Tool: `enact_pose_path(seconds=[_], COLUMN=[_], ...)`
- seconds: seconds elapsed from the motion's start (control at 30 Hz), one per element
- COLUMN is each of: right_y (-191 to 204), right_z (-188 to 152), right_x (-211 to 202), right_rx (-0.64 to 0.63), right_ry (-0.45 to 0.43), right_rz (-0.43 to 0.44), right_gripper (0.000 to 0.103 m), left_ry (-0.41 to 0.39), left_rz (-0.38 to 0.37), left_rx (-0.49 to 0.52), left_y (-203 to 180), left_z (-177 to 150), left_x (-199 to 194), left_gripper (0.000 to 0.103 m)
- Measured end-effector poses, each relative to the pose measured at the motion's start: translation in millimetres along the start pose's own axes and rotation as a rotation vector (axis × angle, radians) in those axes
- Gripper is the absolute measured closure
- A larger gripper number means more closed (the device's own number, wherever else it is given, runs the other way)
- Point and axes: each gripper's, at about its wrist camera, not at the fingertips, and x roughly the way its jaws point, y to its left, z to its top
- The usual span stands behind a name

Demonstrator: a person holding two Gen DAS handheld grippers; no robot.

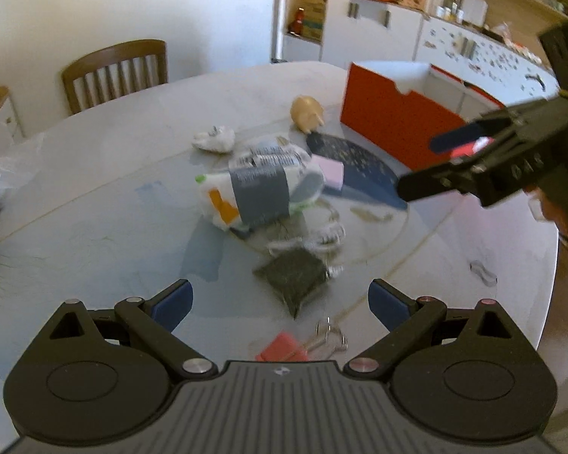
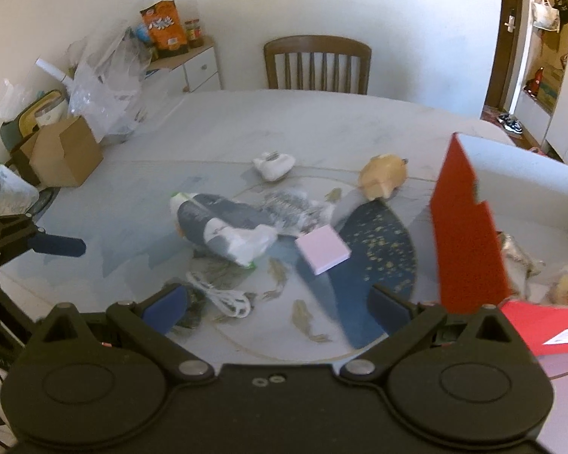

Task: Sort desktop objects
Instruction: 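Grasp the pink binder clip with the left tool while the right tool grasps the dark tea bag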

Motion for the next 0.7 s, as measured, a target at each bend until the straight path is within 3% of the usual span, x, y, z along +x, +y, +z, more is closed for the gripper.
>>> enact_pose_path(seconds=[0.5,0.7], right_y=[53,66], right_z=[-15,-18], right_x=[39,53], right_rx=[-0.027,-0.017], right_ry=[0.056,0.084], right_rz=[-0.009,-0.005], right_gripper=[0.004,0.007], left_ry=[0.054,0.070], left_rz=[-0.170,-0.199], left_rx=[0.235,0.284], left_y=[-5,-4], left_z=[-40,-43], left_x=[16,28], left_gripper=[0.004,0.004])
